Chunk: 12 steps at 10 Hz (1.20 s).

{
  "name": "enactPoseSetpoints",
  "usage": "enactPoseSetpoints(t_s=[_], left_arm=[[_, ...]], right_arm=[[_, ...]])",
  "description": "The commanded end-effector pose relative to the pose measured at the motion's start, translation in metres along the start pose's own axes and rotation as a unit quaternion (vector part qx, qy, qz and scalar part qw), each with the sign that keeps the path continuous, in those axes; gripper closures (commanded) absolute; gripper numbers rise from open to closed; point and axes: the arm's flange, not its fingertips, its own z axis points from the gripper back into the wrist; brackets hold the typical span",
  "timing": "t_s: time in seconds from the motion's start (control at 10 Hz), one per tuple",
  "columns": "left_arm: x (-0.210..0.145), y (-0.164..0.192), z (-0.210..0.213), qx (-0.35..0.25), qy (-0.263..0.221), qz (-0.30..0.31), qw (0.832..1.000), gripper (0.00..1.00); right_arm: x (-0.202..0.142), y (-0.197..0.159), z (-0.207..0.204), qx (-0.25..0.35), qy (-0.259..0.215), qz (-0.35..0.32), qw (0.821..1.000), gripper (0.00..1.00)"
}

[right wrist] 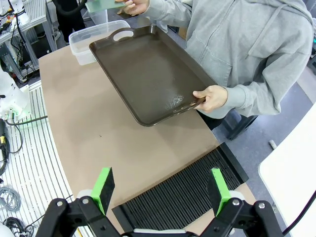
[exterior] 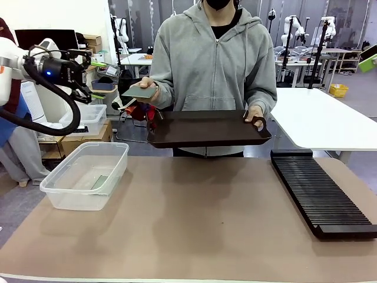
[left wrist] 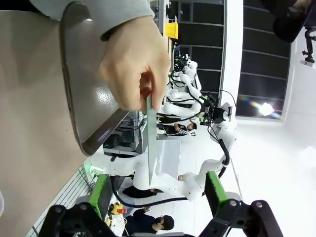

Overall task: Sort PCBs into racks and boxes based on the side picked up.
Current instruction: Pick up the Blank PCB handed by the Human.

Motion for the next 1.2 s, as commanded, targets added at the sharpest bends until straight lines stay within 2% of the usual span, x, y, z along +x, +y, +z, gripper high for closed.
enactPoseSetpoints(t_s=[0.0,0.2,0.7,0.8,0.9,1.0,1.1], left_arm=[[0.004,0.005,-0.017,-0.028,0.0,-0.015,0.999,0.0],[0.01,0.01,-0.036,-0.046,0.006,-0.032,0.998,0.0],[0.01,0.002,-0.069,-0.049,0.038,-0.055,0.997,0.0],[0.008,0.001,-0.074,-0.049,0.048,-0.063,0.996,0.41],[0.008,0.001,-0.079,-0.046,0.053,-0.065,0.995,0.6],[0.009,0.0,-0.079,-0.045,0.064,-0.07,0.994,1.0],[0.008,0.0,-0.079,-0.045,0.064,-0.073,0.994,1.0]], right_arm=[[0.0,0.001,-0.002,0.009,-0.006,0.004,1.0,0.0],[0.0,0.001,-0.002,0.009,-0.006,0.004,1.0,0.0],[0.0,0.001,-0.002,0.009,-0.006,0.004,1.0,0.0],[0.0,0.001,-0.002,0.009,-0.006,0.004,1.0,0.0],[0.0,0.001,-0.002,0.009,-0.006,0.004,1.0,0.0],[0.0,0.001,-0.002,0.009,-0.006,0.004,1.0,0.0],[0.0,0.001,-0.002,0.009,-0.006,0.004,1.0,0.0]])
